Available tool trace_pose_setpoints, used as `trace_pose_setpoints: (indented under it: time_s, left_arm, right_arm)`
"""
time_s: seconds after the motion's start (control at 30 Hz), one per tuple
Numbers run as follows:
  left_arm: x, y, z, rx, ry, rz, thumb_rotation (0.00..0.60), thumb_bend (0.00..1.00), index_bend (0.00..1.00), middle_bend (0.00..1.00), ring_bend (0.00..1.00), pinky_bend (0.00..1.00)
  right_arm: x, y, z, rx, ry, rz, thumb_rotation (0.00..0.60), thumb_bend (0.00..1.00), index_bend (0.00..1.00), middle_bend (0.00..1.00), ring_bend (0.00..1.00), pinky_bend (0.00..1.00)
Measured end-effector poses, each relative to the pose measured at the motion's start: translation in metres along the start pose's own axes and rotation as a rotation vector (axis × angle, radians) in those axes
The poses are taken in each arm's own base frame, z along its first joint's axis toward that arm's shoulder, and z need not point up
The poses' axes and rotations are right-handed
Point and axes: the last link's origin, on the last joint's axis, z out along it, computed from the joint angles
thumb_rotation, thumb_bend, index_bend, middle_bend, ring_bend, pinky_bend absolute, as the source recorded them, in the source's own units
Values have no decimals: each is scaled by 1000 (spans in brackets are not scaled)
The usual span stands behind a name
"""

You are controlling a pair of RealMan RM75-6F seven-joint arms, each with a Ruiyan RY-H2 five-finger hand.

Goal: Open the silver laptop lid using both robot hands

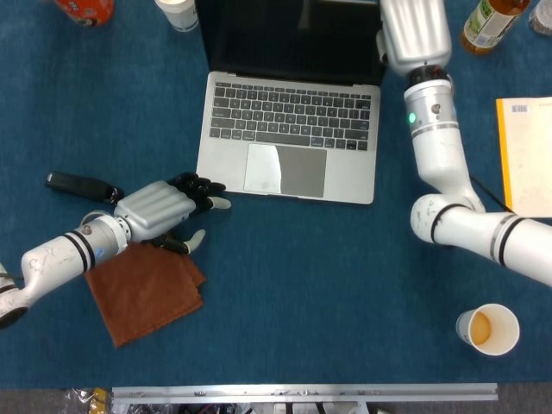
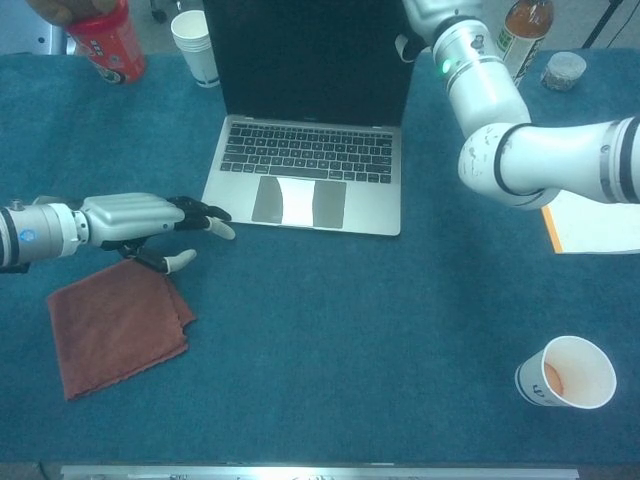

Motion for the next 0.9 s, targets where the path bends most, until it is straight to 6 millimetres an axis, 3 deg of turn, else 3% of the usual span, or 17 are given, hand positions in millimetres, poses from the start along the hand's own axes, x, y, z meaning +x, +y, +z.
trace_pose_setpoints:
  time_s: [0.13, 0.17, 0.23, 0.33, 0.4, 0.63, 0.9]
  left_arm:
    - [3, -3, -5, 16, 24, -1, 237, 552, 98, 8, 0, 0]
    - [4, -4, -6, 22, 34, -2, 291, 552, 100, 8, 0, 0]
    - [6, -6, -9, 34, 53, -2, 475, 552, 104, 12, 0, 0]
    - [10, -10, -15, 60, 94, 0, 573, 552, 107, 18, 0, 0]
    - [13, -13, -21, 84, 131, -8, 600, 553, 109, 19, 0, 0]
    - [21, -26, -46, 182, 254, -20, 600, 553, 115, 42, 0, 0]
    - [28, -41, -80, 310, 430, -36, 600, 552, 153, 104, 28, 0]
  right_arm:
    - [7, -3, -8, 33, 4, 34, 600, 343, 54, 129, 0, 47]
    - [10, -3, -11, 42, 5, 46, 600, 343, 54, 129, 0, 48]
    - [14, -2, -15, 53, 4, 66, 600, 343, 54, 129, 0, 47]
    - [21, 5, -24, 66, 2, 95, 600, 343, 54, 129, 0, 47]
    - [25, 12, -31, 71, 2, 106, 600, 343, 54, 129, 0, 48]
    - [41, 46, -58, 57, -4, 123, 600, 344, 54, 163, 12, 48]
    - [55, 103, -104, -3, 5, 97, 600, 348, 56, 203, 45, 52]
